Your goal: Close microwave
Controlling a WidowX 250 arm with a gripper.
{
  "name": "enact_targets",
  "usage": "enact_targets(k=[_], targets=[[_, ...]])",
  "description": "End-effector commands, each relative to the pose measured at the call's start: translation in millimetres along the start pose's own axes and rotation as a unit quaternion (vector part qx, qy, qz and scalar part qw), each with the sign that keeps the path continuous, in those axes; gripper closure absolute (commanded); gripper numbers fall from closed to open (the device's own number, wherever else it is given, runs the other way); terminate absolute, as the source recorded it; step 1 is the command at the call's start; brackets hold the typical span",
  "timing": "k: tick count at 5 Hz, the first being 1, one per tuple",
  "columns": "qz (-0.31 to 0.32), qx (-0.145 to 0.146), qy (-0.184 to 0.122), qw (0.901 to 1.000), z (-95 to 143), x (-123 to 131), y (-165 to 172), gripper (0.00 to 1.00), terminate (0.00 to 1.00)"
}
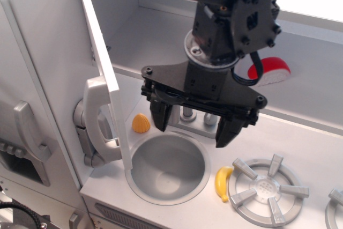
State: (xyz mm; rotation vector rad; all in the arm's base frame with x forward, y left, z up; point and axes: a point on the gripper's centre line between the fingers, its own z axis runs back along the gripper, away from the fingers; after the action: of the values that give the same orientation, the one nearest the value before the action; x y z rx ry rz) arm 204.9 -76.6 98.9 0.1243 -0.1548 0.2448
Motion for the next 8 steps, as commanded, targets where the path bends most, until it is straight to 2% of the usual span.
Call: enact_targets(k=[1,2,3,4,5,6,7,8], targets=[[0.000,0.000,0.000,1.0000,0.0,0.0,0.0,0.00,0.00],[-0.038,-0.054,0.042,0.9969,30.0,-14.8,5.4,0.00,0.00],[-0.071,-0.111,0.073,0.9886,57.9,-35.7,19.5,0.00,0.00],[-0.111,-0.123,0.091,0.9820,72.1,-49.3,41.1,0.00,0.00],[-0.191,-0.113,0.083,0.9714,60.1,-52.1,78.2,0.00,0.00],[-0.235,-0.104,0.082,0.9628,45.2,-34.1,102.9,0.00,0.00],[-0.210,-0.082,0.043,0.9732,24.3,-22.0,117.8,0.00,0.00],[-0.178,-0.060,0.022,0.9819,11.2,-7.6,120.9,0.00,0.00]])
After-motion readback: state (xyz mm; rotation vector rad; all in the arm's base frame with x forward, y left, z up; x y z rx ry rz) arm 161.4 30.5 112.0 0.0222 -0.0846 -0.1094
